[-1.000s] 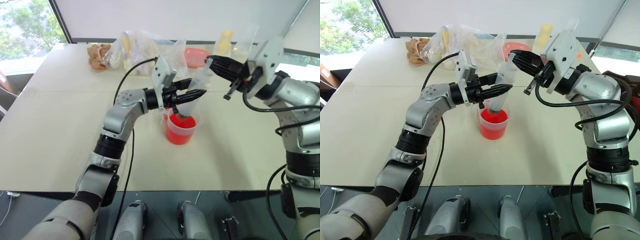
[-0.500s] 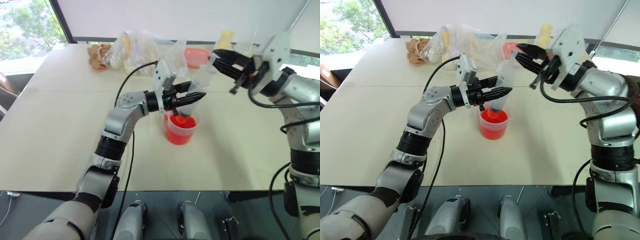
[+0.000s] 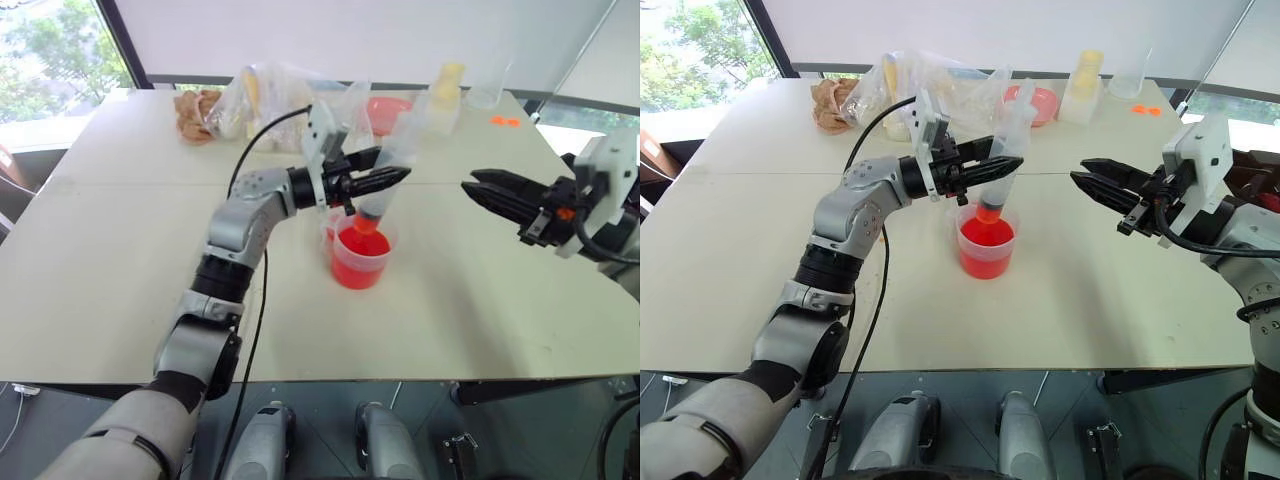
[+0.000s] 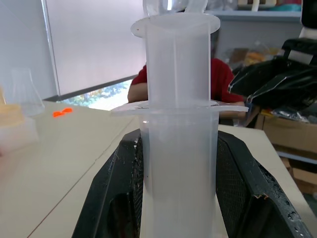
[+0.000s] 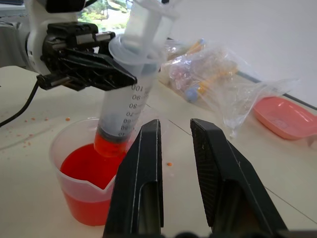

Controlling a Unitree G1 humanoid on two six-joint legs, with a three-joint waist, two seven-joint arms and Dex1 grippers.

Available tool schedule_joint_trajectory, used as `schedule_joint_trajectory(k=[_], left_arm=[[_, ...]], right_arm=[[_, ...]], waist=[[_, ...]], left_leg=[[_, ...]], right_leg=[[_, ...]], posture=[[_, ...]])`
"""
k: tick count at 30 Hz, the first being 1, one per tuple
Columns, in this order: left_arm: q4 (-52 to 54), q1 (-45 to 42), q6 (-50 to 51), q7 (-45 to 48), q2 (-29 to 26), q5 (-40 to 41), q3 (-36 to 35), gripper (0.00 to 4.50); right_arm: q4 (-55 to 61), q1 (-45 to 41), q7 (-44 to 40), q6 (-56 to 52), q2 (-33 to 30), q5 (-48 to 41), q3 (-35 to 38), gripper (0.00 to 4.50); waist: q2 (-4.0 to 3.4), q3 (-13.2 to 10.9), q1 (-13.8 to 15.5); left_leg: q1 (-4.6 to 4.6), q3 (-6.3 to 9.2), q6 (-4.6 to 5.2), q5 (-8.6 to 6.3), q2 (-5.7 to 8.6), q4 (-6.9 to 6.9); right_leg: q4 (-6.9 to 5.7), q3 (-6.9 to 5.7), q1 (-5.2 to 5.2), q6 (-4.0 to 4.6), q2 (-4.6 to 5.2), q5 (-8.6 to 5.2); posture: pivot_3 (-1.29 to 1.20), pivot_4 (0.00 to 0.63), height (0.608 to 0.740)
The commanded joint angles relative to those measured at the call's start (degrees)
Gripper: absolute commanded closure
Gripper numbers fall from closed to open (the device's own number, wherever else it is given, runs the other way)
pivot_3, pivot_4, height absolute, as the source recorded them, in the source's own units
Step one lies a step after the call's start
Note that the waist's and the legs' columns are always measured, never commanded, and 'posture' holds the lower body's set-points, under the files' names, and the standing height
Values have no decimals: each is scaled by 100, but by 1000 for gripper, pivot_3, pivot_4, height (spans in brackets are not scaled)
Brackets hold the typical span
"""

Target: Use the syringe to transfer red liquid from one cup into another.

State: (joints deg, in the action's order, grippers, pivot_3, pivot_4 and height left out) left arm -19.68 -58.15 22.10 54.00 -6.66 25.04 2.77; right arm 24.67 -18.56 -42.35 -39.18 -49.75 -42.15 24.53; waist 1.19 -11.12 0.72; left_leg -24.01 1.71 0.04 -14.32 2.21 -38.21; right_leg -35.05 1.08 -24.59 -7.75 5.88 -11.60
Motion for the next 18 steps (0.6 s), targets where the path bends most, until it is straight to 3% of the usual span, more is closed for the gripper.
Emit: schedule_joint_trajectory(k=[1,9,18], left_arm=[[-292,-1162,473,-452,-55,426,-609,3100],[-2233,-2203,-659,-412,-294,-50,-862,3100],[-3277,-1894,-2002,23,-59,-732,-531,3100]], right_arm=[[-29,-174,55,225,-38,85,70,3566],[-415,-557,375,854,221,561,-123,3566],[-1422,-1697,690,2124,803,1651,-958,3566]], waist=[[1,0,4],[-3,1,-16],[-3,-1,-8]], left_leg=[[-6,2,0,0,3,-4],[12,-7,1,-1,12,3],[5,-21,1,-1,14,3]], right_leg=[[1,-2,-1,-1,-1,0],[0,-2,9,-4,-4,-2],[3,-2,5,-4,-4,-2]], posture=[[0,150,737],[0,150,737],[0,150,737]])
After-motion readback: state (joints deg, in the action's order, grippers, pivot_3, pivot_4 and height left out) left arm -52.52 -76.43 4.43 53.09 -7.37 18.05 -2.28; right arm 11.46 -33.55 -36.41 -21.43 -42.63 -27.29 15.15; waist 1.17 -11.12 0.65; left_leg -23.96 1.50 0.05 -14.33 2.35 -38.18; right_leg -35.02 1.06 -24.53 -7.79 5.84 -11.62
